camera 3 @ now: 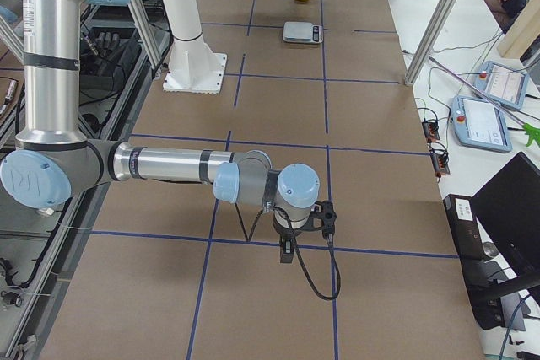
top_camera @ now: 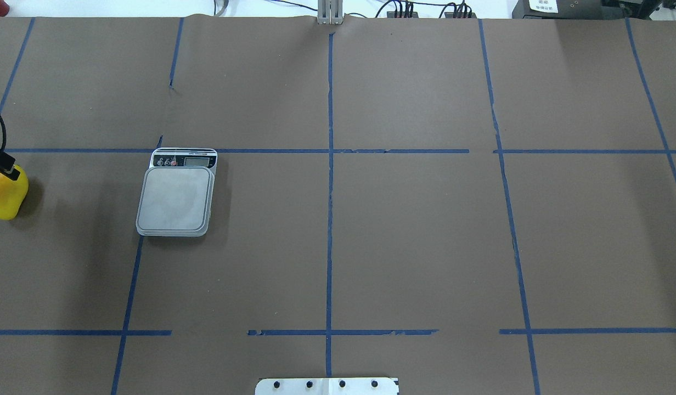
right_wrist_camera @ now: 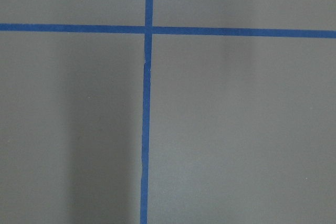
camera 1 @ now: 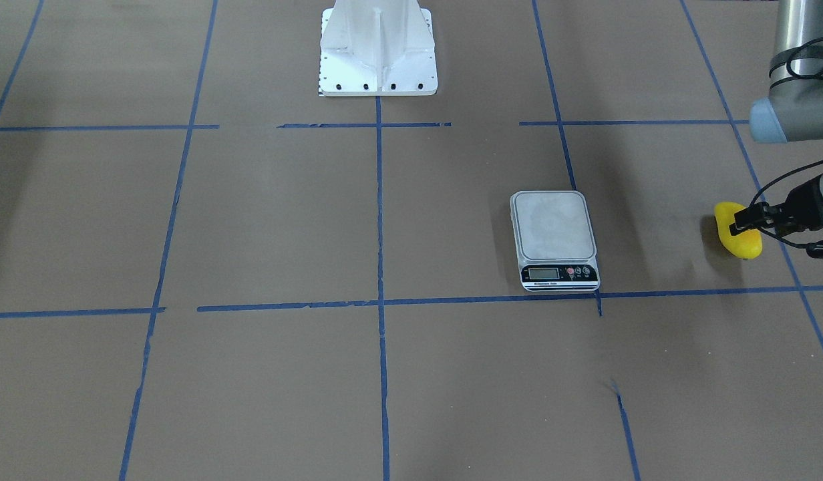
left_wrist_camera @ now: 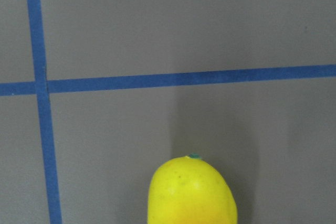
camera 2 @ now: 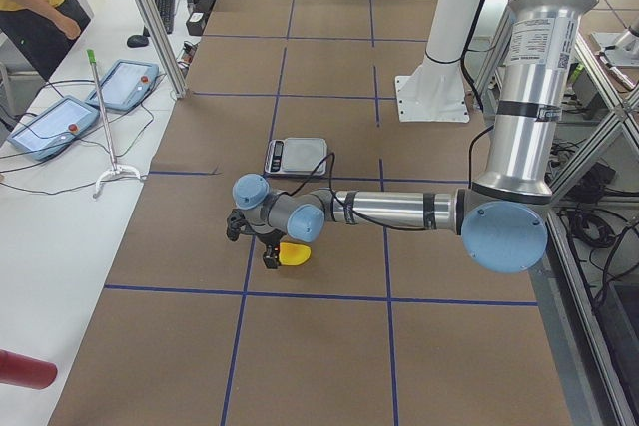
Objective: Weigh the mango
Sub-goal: 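Lower the left gripper onto the yellow mango and close on it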
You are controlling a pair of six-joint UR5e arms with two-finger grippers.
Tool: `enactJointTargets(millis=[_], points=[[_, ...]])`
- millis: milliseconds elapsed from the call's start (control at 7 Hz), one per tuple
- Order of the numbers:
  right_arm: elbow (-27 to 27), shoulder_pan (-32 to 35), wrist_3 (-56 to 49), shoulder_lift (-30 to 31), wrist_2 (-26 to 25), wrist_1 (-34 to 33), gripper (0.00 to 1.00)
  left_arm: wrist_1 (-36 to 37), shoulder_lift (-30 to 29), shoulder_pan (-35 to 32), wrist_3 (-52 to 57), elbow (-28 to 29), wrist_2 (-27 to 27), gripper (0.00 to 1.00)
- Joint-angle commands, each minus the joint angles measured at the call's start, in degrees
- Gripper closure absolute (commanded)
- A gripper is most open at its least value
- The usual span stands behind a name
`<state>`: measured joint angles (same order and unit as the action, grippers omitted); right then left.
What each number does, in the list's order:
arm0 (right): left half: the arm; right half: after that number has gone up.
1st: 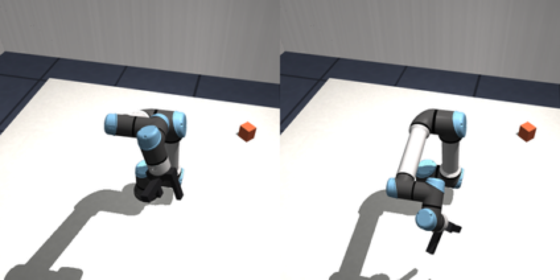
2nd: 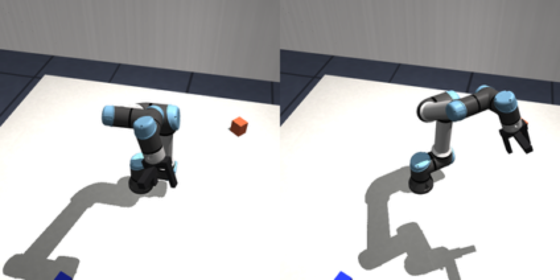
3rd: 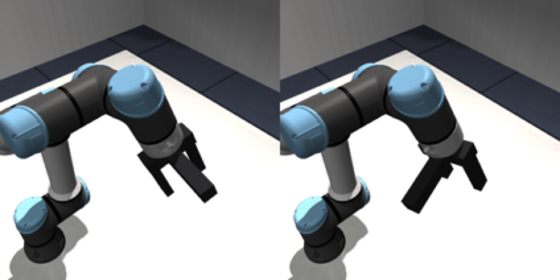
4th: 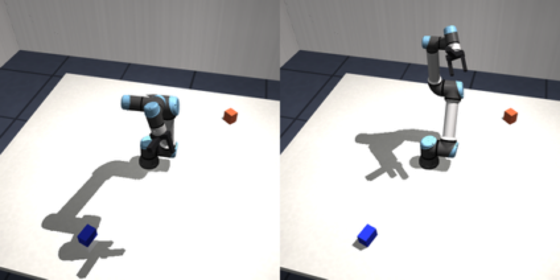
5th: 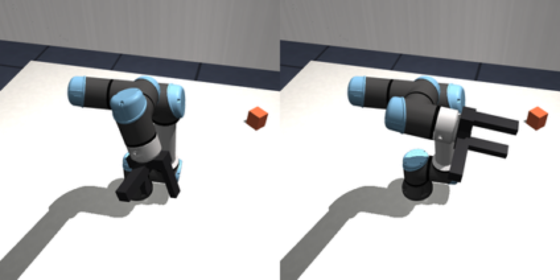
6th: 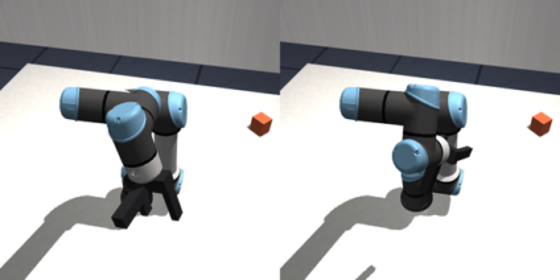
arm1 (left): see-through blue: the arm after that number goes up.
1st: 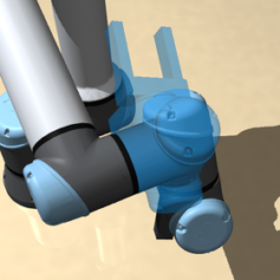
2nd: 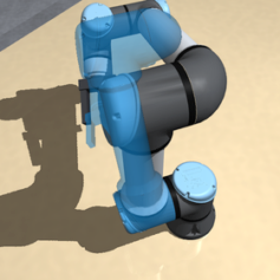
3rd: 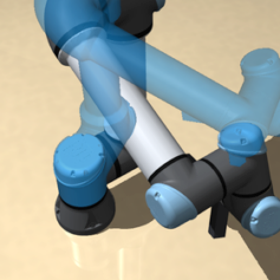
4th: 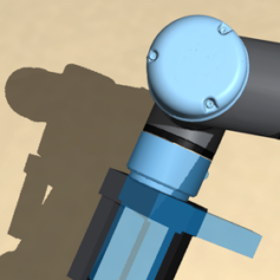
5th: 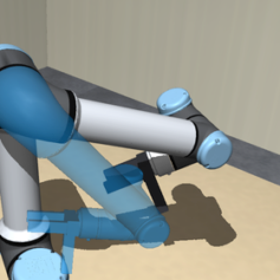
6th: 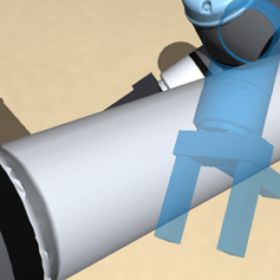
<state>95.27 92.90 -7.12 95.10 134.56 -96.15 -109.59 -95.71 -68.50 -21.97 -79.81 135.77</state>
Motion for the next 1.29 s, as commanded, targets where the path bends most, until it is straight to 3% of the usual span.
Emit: enactJointTargets(millis=[0,429,571,714,857,1000,1143], points=[[0.0,0.0,0.0,0.0,0.0,0.0,0.0,-1.94,0.0,0.47,0.17,3.15,-0.16,0.0],[0.0,0.0,0.0,0.0,0.0,0.0,0.0,-5.2,-0.53,2.14,-0.62,5.45,0.1,0.0],[0.0,0.0,0.0,0.0,0.0,0.0,0.0,-5.2,-0.53,2.23,-0.62,5.36,0.28,0.08],[0.0,0.0,0.0,0.0,0.0,0.0,0.0,-5.2,-0.44,2.32,-1.4,4.93,0.54,0.69],[0.0,0.0,0.0,0.0,0.0,0.0,0.0,-5.11,-0.53,2.32,-2.19,4.84,1.24,1.0],[0.0,0.0,0.0,0.0,0.0,0.0,0.0,-4.24,-0.44,2.32,-2.46,1.62,2.55,1.0],[0.0,0.0,0.0,0.0,0.0,0.0,0.0,-3.01,-0.7,2.5,-10.47,-3.98,5.18,1.0]])
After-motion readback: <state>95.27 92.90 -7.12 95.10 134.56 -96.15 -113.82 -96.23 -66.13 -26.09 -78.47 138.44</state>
